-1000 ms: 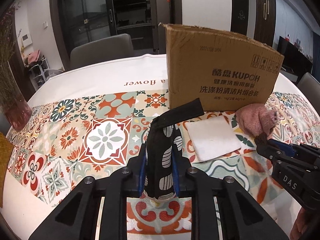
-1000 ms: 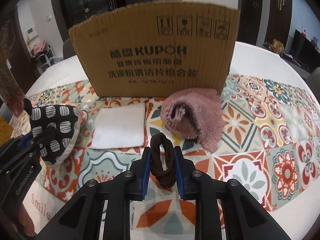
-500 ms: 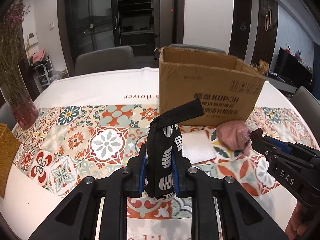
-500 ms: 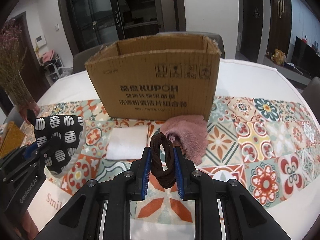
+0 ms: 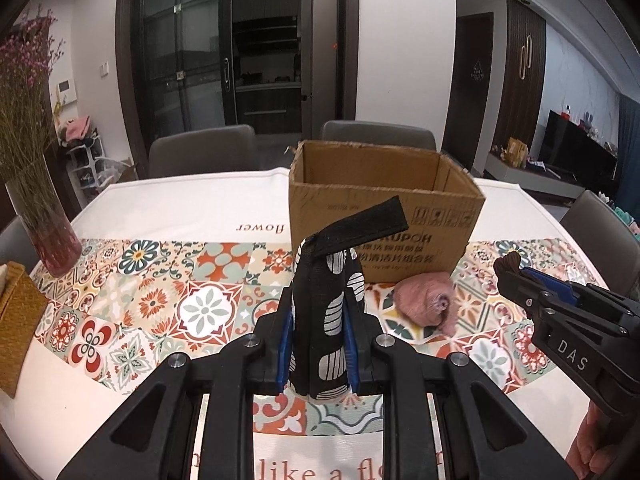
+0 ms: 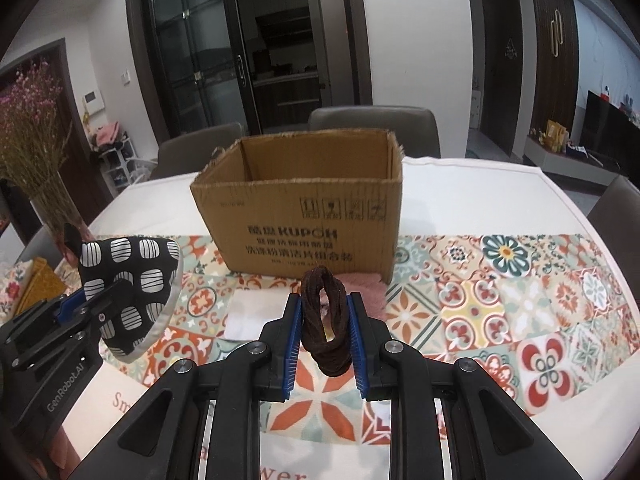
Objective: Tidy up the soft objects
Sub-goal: 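Lift the hair tie and mitt and carry both over the box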
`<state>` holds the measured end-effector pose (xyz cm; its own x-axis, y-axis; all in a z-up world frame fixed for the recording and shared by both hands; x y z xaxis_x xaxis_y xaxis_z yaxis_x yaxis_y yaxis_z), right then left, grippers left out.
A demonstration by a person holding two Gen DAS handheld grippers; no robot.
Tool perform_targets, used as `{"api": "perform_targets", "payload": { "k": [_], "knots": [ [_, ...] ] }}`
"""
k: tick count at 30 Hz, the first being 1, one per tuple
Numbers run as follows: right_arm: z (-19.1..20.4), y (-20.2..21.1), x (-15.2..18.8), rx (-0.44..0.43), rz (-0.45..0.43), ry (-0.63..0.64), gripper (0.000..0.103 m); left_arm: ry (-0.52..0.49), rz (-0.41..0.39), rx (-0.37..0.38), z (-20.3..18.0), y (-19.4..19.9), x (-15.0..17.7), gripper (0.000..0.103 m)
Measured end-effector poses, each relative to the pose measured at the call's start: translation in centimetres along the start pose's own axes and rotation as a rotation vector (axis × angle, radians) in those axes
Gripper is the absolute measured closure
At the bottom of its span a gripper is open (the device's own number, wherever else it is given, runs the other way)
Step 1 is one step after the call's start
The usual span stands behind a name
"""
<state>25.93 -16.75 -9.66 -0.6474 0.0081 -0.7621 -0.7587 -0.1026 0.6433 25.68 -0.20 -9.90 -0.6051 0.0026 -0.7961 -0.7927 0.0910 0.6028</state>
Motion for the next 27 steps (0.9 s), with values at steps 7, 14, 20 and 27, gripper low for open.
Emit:
{"api": "perform_targets", "payload": {
  "k": [7, 14, 20, 27],
  "knots": [
    [-0.7, 2.0, -1.5, 0.001, -0.053, 0.000, 0.079, -0.007, -0.047, 0.001, -1.3, 1.9, -1.6, 0.081],
    [-1.2, 3.6, -3.1, -0.010, -0.106, -0.001, 0.079, -0.011, -0.087, 0.003, -2.2, 3.2, -3.3, 0.081],
    [-1.7, 4.4, -4.7, -0.014, -0.152, 0.002, 0.079, -0.019, -0.123, 0.010, -2.9, 3.9, -4.9, 0.081],
    [-1.9, 4.7, -6.5, -0.007, -0.201, 0.006, 0.079, -0.038, -0.173, 0.017, -3.3, 4.0, -6.9, 0.081]
  ]
}}
Point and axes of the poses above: each gripper's, at about its wrist camera, not at the fingertips, and y roughly against the way its jaws point, z to its left, x to its underside, the point moved 3 cm from there along -y, roughly the way its jaws point, and after that the axes turned 3 degrees about y, right-handed, at the moved point
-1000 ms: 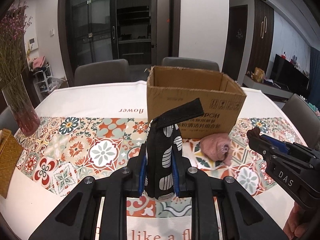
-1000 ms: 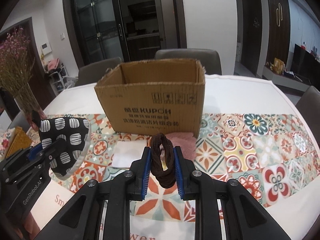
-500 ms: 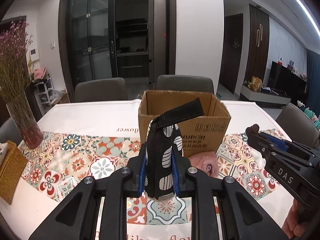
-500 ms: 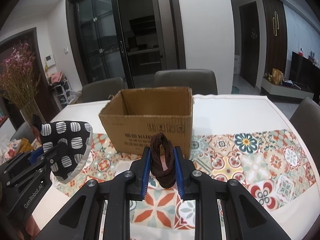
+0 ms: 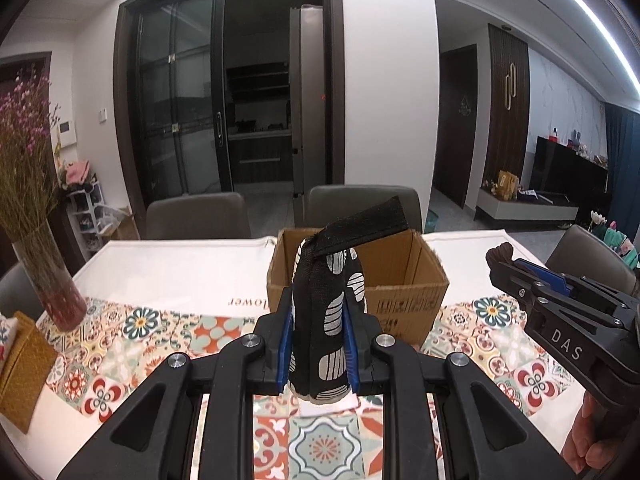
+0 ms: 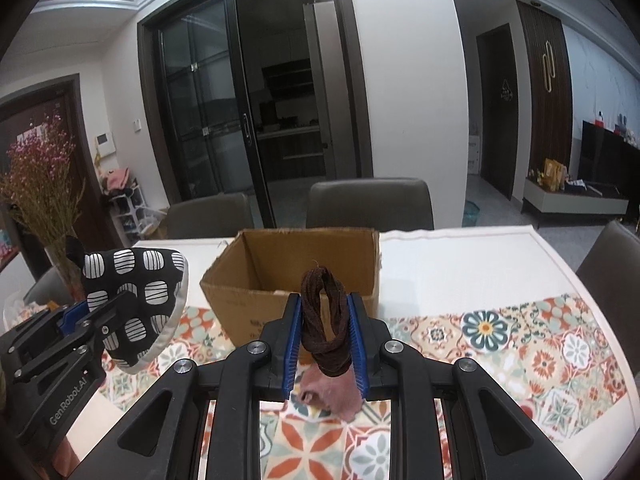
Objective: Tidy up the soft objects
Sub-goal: 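Lift the hair tie and mitt and carry both over the box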
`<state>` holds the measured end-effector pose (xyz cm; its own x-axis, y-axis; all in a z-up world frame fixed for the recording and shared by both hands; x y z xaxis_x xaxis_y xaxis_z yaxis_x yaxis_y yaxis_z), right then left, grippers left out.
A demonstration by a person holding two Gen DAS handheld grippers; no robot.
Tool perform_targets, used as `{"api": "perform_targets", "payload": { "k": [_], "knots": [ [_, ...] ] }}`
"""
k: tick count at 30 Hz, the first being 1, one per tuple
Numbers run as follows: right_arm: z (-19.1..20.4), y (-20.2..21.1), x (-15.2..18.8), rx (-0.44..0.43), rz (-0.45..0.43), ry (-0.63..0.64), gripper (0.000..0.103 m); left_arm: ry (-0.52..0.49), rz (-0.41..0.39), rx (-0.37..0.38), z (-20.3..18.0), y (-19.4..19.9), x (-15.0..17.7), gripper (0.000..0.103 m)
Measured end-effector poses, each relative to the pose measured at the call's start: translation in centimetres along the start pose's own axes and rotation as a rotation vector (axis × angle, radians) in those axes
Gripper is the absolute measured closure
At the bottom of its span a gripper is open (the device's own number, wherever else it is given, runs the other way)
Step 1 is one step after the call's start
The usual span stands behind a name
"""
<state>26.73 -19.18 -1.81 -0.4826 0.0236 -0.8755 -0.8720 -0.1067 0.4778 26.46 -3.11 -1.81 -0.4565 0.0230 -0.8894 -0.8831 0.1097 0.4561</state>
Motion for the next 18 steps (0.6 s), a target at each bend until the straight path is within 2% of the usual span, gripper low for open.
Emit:
{"api": "perform_targets", "payload": {
  "k": [9, 18],
  "knots": [
    [0.4, -0.8, -2.4, 0.001, -0.059, 0.014, 0.079, -0.031, -0.066, -0.001, 0.0, -1.3, -2.9, 0.081],
    [0.6, -3.2, -4.4, 0.017, -0.086, 0.042, 0.079, -0.050, -0.087, -0.006, -0.1, -4.3, -5.0, 0.081]
  ]
}}
Point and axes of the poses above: each gripper's, at about its wrist camera, not at the fingertips, and y roughly against the way its jaws point, z to its left, x to its underside, the point moved 3 cm from there along -y, roughly the way its jaws point, and after that the axes turned 3 degrees about y, right-handed, at the moved point
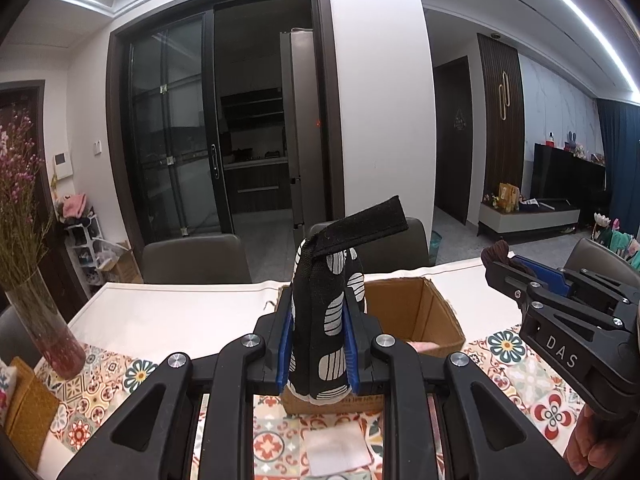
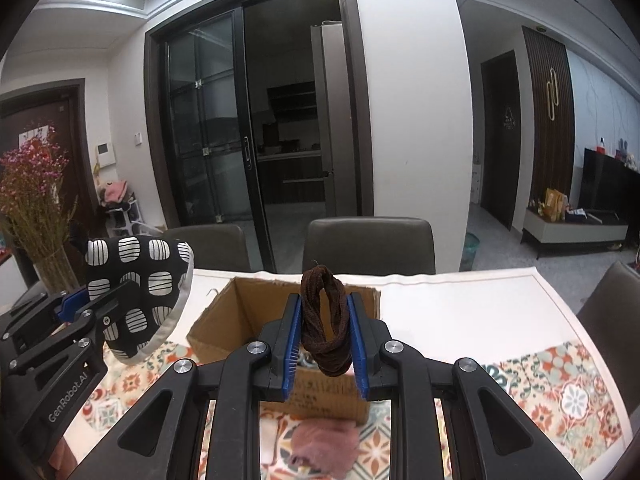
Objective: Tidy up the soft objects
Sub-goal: 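Lift the hair tie and mitt and carry both over the box, then open both tools to drop the hair tie and mitt into the box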
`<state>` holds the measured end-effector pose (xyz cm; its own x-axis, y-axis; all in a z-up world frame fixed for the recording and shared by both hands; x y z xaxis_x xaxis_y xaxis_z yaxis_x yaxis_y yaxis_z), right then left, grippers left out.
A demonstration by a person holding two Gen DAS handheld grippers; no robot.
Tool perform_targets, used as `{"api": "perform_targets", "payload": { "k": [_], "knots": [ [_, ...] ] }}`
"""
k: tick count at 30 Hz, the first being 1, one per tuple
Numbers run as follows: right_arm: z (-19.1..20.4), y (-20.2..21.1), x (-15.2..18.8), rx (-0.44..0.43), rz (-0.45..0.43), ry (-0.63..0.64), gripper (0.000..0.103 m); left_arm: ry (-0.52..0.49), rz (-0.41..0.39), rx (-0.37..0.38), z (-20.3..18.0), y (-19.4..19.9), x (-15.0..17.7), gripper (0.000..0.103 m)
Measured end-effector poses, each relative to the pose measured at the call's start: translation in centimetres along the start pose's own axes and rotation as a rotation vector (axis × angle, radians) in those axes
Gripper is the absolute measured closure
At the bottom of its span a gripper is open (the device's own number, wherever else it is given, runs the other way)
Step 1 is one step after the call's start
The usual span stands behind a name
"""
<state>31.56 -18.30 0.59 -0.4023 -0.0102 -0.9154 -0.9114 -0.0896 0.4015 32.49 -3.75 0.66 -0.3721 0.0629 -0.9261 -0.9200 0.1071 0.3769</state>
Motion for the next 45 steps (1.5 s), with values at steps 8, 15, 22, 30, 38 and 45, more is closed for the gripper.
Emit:
{"api": "perform_targets", "payload": {
  "k": [8, 15, 22, 30, 38, 45],
  "knots": [
    [-1.1, -3.1, -1.1, -0.008, 0.003, -0.015, 0.079, -0.014, 0.004, 0.001, -0.5, -3.3, -0.8, 0.081],
    [-1.5, -6.1, -1.1, -0.006, 0.035, 0.003, 0.079, -0.025, 0.034, 0.014, -0.6, -6.6, -0.5, 0.081],
    [-1.4, -8.9, -0.7, -0.033, 0.091, 0.000, 0.079, -0.033, 0.081, 0.019, -0.3, -9.8, 0.2, 0.080],
    [-1.4, -11.8, -0.2, -0.050, 0.148, 0.022, 0.079, -0.039, 0.149, 0.032, -0.7, -13.3, 1.1, 0.080],
    [-1.4, -14.4, 0.6, -0.066, 0.215, 0.028, 0.073, -0.056, 0.201, 0.025, -1.0, -15.6, 2.2, 0.078],
    [-1.8, -15.5, 1.0, -0.075, 0.248, 0.021, 0.062, -0.063, 0.207, 0.022, -1.3, -16.3, 2.8, 0.068]
  ]
}}
Point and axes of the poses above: each gripper's, at about its wrist camera, not at the fingertips, and y roughly against the way its jaws point, z to its left, x to its underside, the point moved 3 cm from there along -y, roughly the way its jaws point, and after that the axes turned 3 degrees about y, right-handed, at the moved point
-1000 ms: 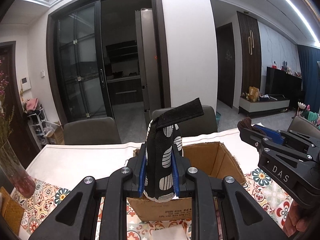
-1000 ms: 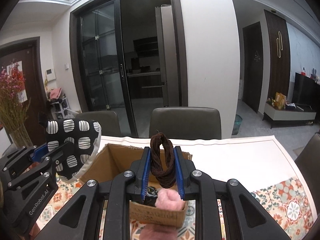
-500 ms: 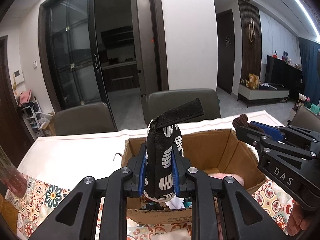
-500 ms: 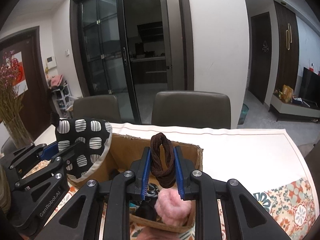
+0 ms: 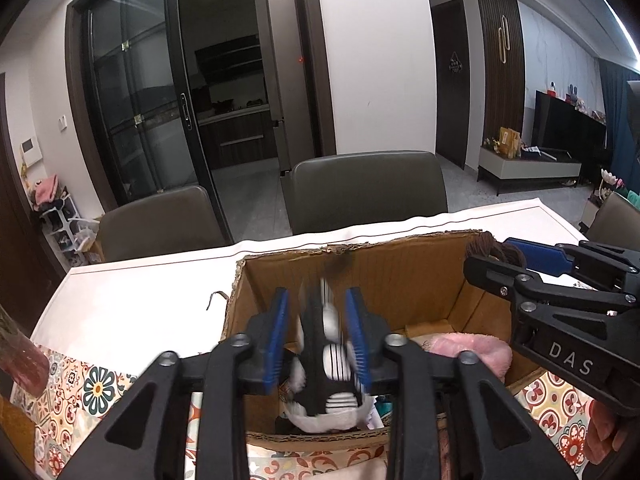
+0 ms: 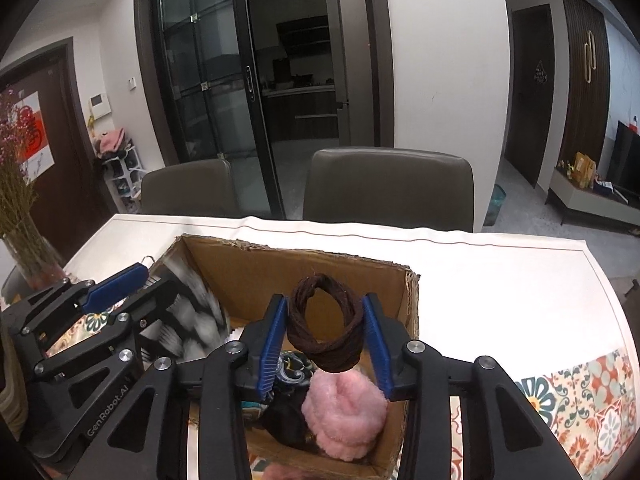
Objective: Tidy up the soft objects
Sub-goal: 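Open both tools to drop the hair tie and mitt into the box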
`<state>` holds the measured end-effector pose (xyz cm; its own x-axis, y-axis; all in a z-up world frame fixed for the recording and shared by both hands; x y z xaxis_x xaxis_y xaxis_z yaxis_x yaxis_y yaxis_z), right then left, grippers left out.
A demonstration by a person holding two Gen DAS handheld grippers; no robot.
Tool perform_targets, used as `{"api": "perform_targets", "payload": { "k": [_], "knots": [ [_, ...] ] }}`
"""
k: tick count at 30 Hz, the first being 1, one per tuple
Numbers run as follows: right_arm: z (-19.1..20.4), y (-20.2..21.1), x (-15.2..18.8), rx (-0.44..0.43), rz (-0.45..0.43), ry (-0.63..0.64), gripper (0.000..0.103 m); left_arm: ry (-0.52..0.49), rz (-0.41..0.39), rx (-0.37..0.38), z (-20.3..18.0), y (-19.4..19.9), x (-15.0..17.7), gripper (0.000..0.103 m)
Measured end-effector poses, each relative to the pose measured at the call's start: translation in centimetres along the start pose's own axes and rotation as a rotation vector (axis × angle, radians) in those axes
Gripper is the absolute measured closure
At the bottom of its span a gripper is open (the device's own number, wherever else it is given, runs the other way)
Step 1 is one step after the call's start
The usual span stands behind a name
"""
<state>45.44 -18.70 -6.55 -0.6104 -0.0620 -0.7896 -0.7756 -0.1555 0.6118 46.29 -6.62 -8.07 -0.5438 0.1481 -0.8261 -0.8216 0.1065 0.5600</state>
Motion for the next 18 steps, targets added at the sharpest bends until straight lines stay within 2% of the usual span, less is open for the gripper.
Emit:
{"api": "perform_targets", "payload": {
  "k": [4, 6, 18],
  "knots": [
    [0.2, 0.2, 0.0, 0.000, -0.005, 0.001, 0.051, -0.003, -0.003, -0.005, 0.0, 0.3, 0.0, 0.066],
    [0.4, 0.2, 0.0, 0.001, -0.010, 0.003, 0.049, -0.003, -0.008, -0.012, 0.1, 0.6, 0.1, 0.065],
    [1.0, 2.4, 0.5, 0.016, -0.029, 0.018, 0.049, 0.013, -0.044, -0.058, 1.0, 4.1, 0.4, 0.062]
  ]
}}
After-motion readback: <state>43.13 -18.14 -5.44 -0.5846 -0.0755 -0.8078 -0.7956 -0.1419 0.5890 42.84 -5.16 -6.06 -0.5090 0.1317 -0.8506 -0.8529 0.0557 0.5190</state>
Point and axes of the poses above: each gripper's, at about its wrist camera, not at the fingertips, and y roughly against the way its jaws point, z to its left, x to its underside, the point moved 3 cm from there along -y, roughly the way its jaws point, and after that the axes turned 3 degrees about y, right-handed, at the moved point
